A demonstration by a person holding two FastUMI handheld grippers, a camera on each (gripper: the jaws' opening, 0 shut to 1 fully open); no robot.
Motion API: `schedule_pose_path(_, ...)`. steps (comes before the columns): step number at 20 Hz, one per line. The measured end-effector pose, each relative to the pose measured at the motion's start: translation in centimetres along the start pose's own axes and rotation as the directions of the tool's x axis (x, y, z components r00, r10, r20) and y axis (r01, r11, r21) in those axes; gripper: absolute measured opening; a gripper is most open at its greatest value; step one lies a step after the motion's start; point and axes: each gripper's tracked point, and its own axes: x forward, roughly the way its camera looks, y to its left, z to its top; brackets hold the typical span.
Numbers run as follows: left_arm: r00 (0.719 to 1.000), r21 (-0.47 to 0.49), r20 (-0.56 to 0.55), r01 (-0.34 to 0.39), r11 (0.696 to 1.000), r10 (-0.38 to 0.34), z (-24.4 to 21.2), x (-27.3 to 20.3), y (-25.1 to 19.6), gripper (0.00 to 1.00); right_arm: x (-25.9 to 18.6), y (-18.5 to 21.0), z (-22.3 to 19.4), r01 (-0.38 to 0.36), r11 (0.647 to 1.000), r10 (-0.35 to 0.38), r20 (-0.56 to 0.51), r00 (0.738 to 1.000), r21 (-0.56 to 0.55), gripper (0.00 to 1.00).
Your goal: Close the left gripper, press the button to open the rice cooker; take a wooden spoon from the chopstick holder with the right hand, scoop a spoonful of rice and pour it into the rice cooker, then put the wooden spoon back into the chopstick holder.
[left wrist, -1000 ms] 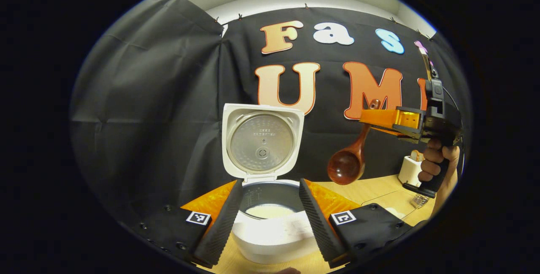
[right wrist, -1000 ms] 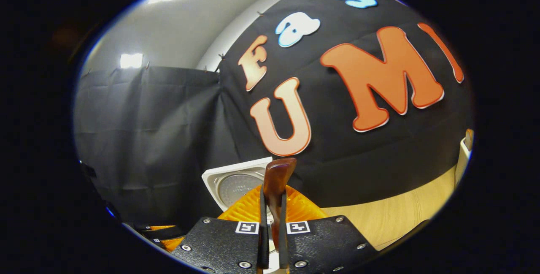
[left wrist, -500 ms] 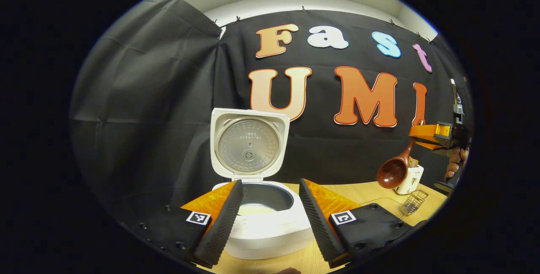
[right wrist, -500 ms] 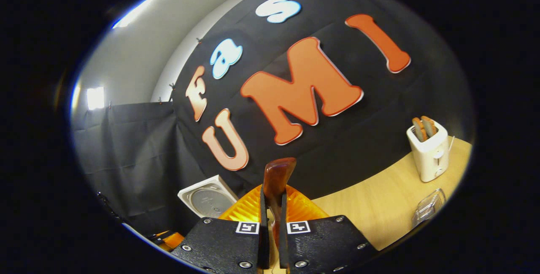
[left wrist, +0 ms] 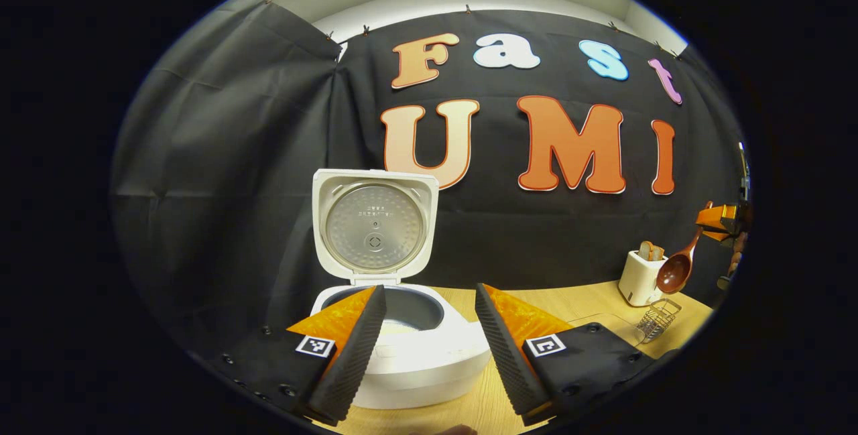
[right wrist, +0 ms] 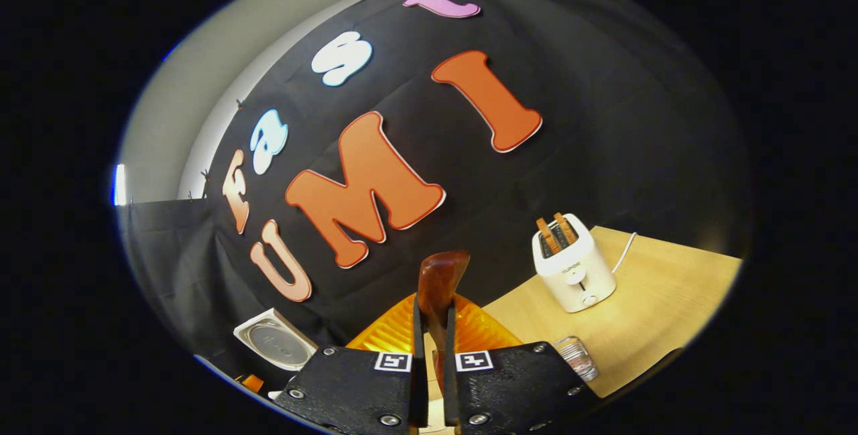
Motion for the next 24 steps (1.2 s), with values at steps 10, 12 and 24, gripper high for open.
schedule_pose_path(10, 0.999, -0.009, -0.039, 0.028, 1.0, -0.029, -1.2, 0.8, -2.5, 0.88, 1.8, -12.5, -1.3, 0.199, 0.98, -0.199, -0.03, 0.98, 0.005, 0.1)
schedule_pose_path(12, 0.999, -0.011, -0.044, 0.023, 1.0, -0.023, -1.4, 1.1, -2.5, 0.87, 2.4, -13.8, -2.3, 0.215, 0.975, -0.212, -0.06, 0.975, 0.047, 0.09)
schedule_pose_path(24, 0.997, 0.025, -0.075, 0.02, 0.999, -0.018, -2.0, 2.7, -4.0, 0.88, 3.9, -15.4, -5.8, 0.233, 0.972, -0.236, -0.105, 0.966, -0.037, 0.09)
